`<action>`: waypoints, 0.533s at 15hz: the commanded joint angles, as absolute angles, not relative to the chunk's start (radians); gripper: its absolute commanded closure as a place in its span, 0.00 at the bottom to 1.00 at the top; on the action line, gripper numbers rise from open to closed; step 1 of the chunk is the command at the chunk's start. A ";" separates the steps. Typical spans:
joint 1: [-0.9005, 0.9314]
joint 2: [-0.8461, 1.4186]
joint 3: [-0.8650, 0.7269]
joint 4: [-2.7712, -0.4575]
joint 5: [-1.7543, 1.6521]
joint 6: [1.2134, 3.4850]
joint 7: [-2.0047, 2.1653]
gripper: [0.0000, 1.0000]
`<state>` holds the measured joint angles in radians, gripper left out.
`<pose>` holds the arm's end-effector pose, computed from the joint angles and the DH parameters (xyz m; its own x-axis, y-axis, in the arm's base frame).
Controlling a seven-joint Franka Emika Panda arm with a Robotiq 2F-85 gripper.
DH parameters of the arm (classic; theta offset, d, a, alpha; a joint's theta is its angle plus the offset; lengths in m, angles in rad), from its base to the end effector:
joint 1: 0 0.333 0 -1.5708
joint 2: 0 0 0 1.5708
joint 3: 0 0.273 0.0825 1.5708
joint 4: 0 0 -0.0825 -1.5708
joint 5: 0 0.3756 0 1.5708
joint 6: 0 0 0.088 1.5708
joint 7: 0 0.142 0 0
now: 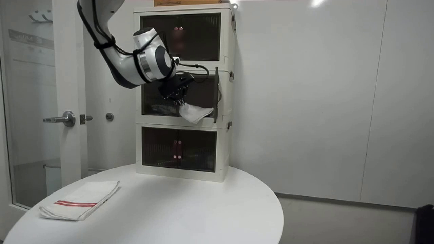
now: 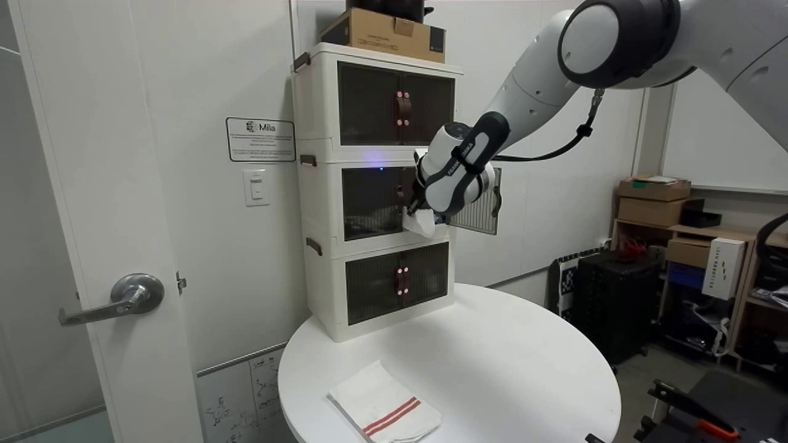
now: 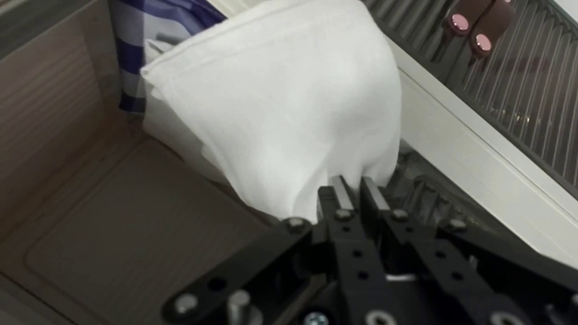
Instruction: Remove one towel from the middle cabinet and place it on the table.
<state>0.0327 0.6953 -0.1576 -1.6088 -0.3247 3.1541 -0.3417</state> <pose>0.7336 -0.0427 0.2705 0.5715 0.6267 0.5298 0.3410 -0.7686 0.5412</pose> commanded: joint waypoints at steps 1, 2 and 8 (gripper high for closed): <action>0.079 0.545 -0.237 -1.753 -0.346 3.152 -0.324 0.90; 0.102 0.510 -0.274 -1.786 -0.348 3.161 -0.313 0.90; 0.336 0.295 -0.571 -1.988 -0.380 3.179 -0.254 0.90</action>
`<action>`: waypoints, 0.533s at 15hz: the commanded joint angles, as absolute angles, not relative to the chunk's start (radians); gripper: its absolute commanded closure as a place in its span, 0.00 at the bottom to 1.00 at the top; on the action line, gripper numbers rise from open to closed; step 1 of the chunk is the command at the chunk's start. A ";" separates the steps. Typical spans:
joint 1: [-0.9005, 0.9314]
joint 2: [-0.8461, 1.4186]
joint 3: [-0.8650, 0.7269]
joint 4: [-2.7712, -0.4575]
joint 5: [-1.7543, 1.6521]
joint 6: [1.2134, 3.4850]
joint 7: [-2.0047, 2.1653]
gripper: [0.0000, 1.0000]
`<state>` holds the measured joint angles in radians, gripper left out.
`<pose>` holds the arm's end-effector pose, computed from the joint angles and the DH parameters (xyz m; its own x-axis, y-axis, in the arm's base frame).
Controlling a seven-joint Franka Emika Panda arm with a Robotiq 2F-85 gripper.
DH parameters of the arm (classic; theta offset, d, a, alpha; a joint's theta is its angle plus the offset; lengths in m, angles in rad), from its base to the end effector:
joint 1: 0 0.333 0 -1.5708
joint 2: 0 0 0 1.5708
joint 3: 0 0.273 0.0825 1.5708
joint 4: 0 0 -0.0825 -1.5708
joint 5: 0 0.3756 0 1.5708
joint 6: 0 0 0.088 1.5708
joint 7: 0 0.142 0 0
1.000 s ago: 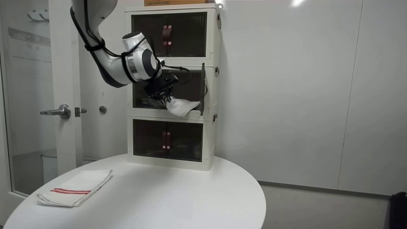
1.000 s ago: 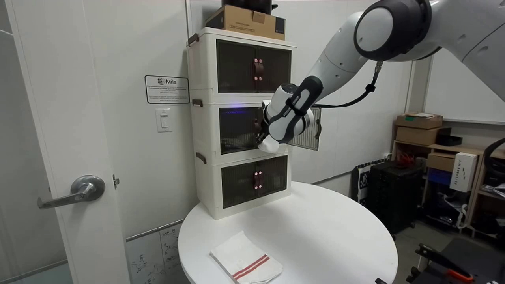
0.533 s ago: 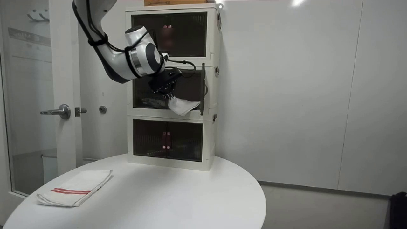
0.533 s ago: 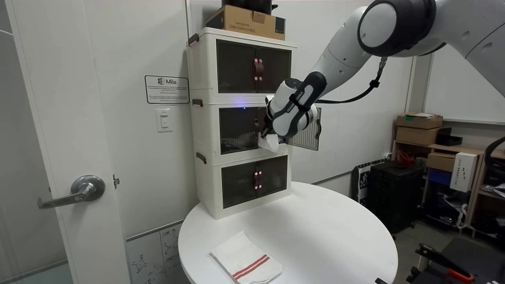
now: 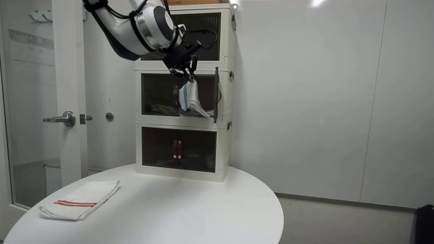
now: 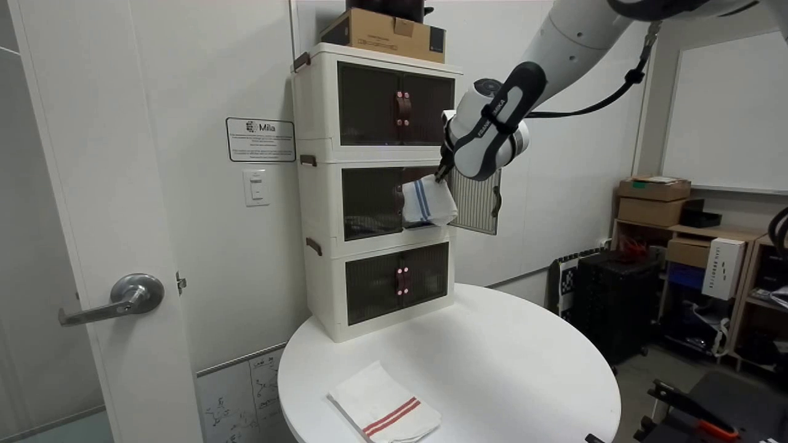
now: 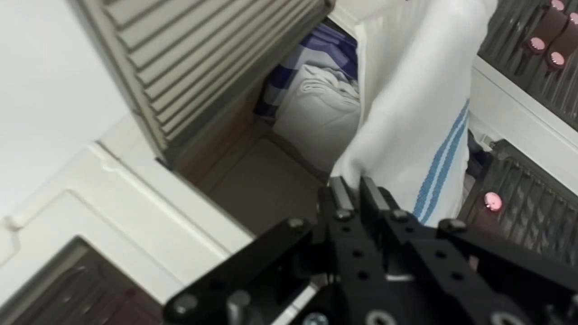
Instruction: Remove one towel from the middle cabinet and place it on the table.
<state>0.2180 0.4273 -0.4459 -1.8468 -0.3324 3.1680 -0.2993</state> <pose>0.6839 -0.0966 0.3630 0.6029 0.5928 0.5340 0.2162 -0.7657 0.6058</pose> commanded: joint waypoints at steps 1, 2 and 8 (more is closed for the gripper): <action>0.368 0.257 -0.601 -2.020 -0.389 3.175 -0.252 0.90; 0.392 0.216 -0.618 -2.055 -0.395 3.170 -0.254 0.90; 0.536 0.053 -0.767 -2.161 -0.495 3.162 -0.198 0.90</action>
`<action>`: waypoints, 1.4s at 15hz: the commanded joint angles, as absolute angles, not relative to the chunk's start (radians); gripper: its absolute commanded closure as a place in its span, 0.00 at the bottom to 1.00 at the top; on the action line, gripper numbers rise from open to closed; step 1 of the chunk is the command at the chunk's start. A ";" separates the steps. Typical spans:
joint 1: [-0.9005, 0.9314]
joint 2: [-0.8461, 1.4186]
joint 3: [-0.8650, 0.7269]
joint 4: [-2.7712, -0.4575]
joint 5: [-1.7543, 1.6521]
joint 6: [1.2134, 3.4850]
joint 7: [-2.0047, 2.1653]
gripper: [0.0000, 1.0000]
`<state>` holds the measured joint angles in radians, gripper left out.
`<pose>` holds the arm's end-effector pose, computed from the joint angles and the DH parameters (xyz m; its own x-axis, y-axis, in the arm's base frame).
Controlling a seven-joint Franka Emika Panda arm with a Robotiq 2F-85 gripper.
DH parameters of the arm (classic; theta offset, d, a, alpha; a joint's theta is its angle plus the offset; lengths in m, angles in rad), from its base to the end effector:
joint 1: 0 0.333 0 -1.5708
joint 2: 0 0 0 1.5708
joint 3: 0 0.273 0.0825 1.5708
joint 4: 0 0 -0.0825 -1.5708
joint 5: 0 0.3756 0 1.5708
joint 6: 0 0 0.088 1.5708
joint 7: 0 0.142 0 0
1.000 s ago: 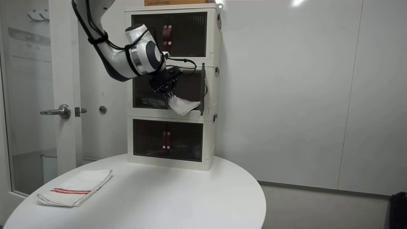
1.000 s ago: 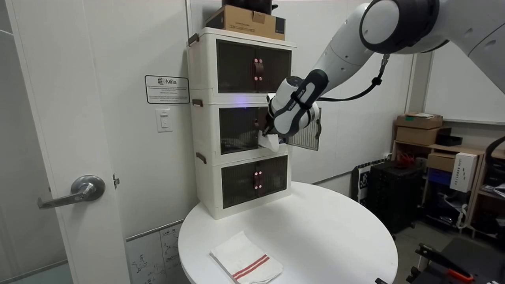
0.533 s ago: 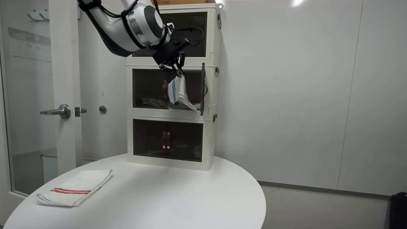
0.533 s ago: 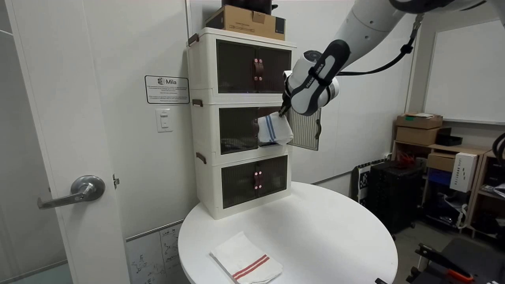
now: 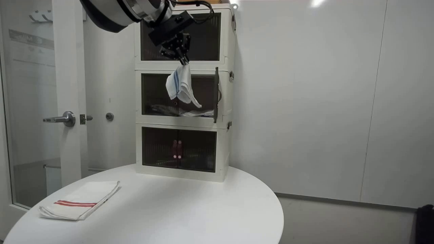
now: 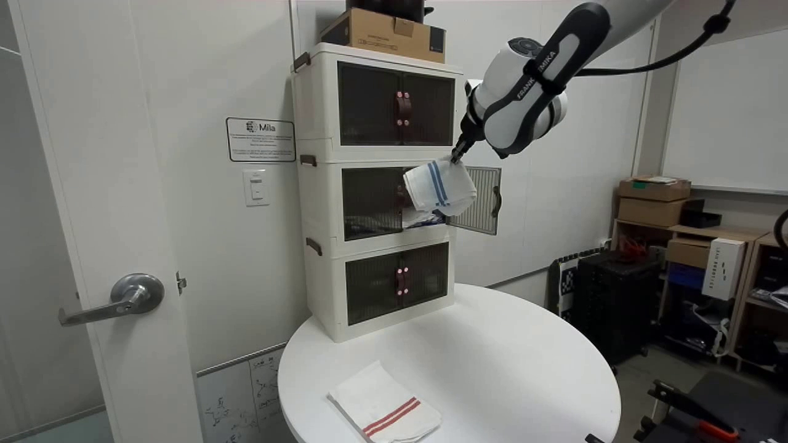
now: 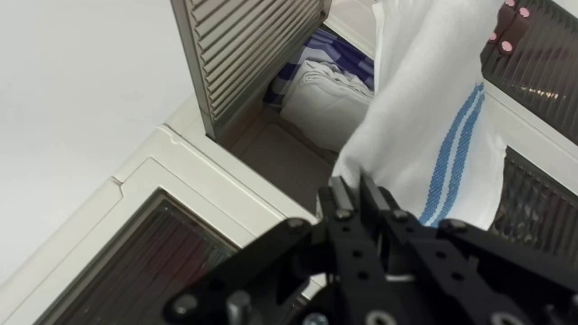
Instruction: Remove one towel from the middle cabinet and place it on the table.
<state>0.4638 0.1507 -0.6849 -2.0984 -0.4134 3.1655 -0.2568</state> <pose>0.6207 -0.0903 0.4137 0.5871 0.5666 0.5782 0.2032 -0.7945 0.5722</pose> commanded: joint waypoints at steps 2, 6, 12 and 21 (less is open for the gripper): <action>0.567 0.025 -0.823 -2.158 -0.575 3.164 -0.139 0.90; 0.571 0.004 -0.821 -2.185 -0.675 3.127 -0.070 0.90; 0.528 -0.012 -0.579 -2.416 -0.393 3.043 -0.268 0.90; 0.451 0.292 -0.469 -2.279 0.046 2.789 -0.564 0.90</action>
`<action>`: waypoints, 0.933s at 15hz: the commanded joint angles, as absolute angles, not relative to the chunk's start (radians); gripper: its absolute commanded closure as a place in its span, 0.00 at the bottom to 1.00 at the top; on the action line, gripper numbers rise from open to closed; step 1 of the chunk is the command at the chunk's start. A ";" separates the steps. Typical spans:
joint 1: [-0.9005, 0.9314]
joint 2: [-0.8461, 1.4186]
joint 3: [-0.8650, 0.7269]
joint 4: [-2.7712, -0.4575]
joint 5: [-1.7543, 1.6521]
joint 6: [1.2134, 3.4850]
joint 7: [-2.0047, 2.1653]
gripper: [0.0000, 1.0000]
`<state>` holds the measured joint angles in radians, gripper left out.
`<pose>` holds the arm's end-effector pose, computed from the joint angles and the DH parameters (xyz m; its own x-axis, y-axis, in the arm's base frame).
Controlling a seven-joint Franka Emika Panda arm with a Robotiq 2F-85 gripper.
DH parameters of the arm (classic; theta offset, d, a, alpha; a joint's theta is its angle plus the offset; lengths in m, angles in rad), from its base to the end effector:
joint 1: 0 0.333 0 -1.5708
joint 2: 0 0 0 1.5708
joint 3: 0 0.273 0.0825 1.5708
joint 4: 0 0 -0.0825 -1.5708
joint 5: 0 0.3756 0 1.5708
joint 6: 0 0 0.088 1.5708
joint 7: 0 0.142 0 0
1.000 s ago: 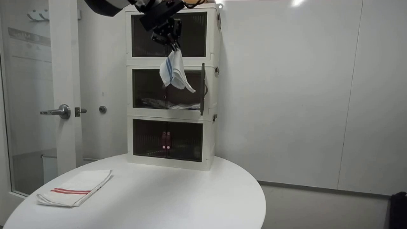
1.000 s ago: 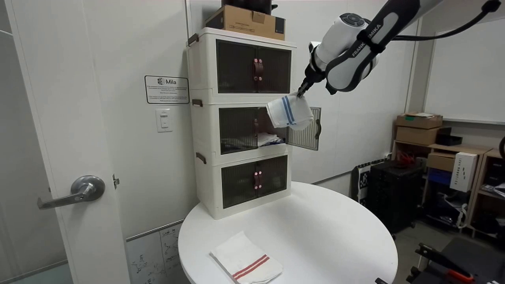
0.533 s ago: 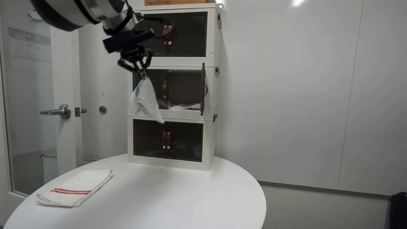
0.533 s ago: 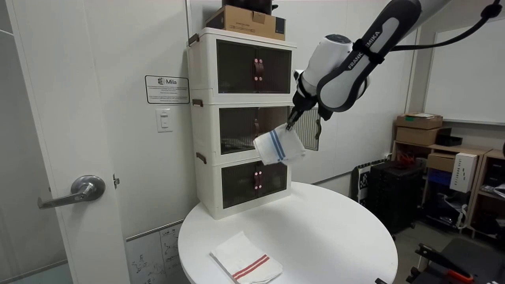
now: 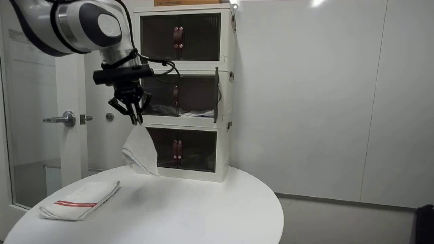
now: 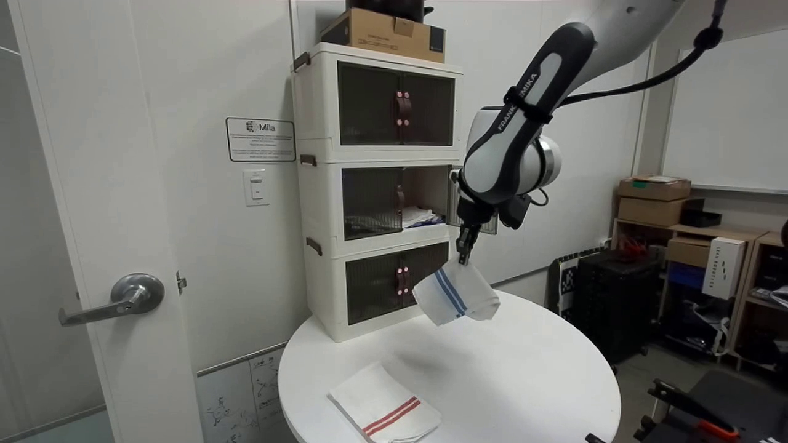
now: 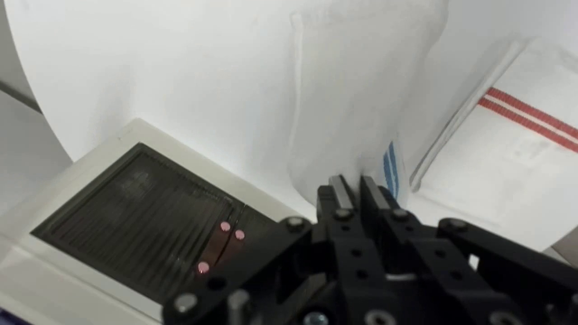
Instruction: Remove one towel from the middle cabinet and place it on the table.
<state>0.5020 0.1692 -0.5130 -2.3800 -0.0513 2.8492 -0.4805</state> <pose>0.5338 -0.0094 0.2246 0.8236 0.5214 0.2232 0.4711 -0.8481 0.2426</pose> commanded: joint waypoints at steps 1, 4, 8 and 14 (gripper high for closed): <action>0.429 0.338 -0.451 -2.249 0.074 2.783 -0.586 0.90; 0.203 0.452 -0.255 -2.155 -0.048 2.791 -0.480 0.90; 0.080 0.592 -0.158 -2.027 -0.144 2.762 -0.375 0.90; 0.024 0.691 -0.112 -1.910 -0.154 2.659 -0.246 0.65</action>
